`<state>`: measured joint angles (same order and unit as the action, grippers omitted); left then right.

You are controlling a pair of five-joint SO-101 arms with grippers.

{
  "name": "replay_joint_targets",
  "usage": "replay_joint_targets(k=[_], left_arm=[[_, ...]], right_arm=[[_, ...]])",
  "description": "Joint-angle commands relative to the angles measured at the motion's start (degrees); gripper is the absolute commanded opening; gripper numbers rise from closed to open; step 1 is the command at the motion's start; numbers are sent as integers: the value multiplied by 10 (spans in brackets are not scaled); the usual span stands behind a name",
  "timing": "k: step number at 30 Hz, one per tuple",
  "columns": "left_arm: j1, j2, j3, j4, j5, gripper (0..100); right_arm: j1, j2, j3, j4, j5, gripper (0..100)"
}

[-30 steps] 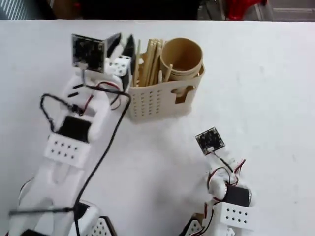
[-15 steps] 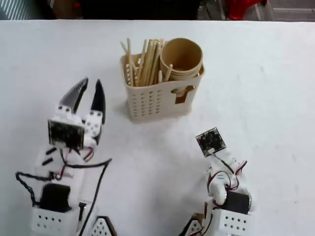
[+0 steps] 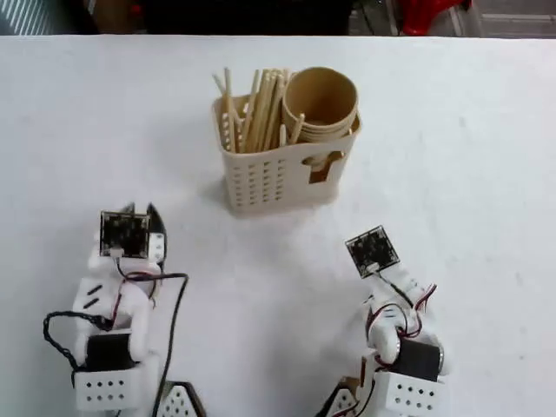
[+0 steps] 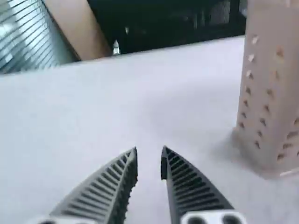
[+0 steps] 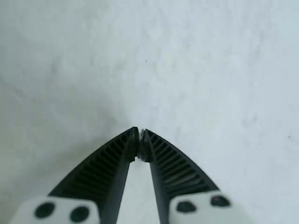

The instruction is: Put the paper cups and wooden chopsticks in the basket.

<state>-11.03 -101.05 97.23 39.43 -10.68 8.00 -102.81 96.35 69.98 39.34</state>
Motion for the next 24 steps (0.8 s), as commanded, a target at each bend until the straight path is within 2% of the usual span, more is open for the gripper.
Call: replay_joint_targets(k=[1, 4, 8, 24], left_arm=[[-14, 3, -1, 132, -9, 105], [-15, 3, -1, 233, -9, 104], [-15, 1, -1, 292, -9, 105], [-14, 0, -1, 302, -8, 104]], right_arm=[[7, -3, 5, -9, -1, 18], [7, -3, 5, -9, -1, 18], [7, -3, 5, -9, -1, 18], [7, -3, 5, -9, -1, 18]])
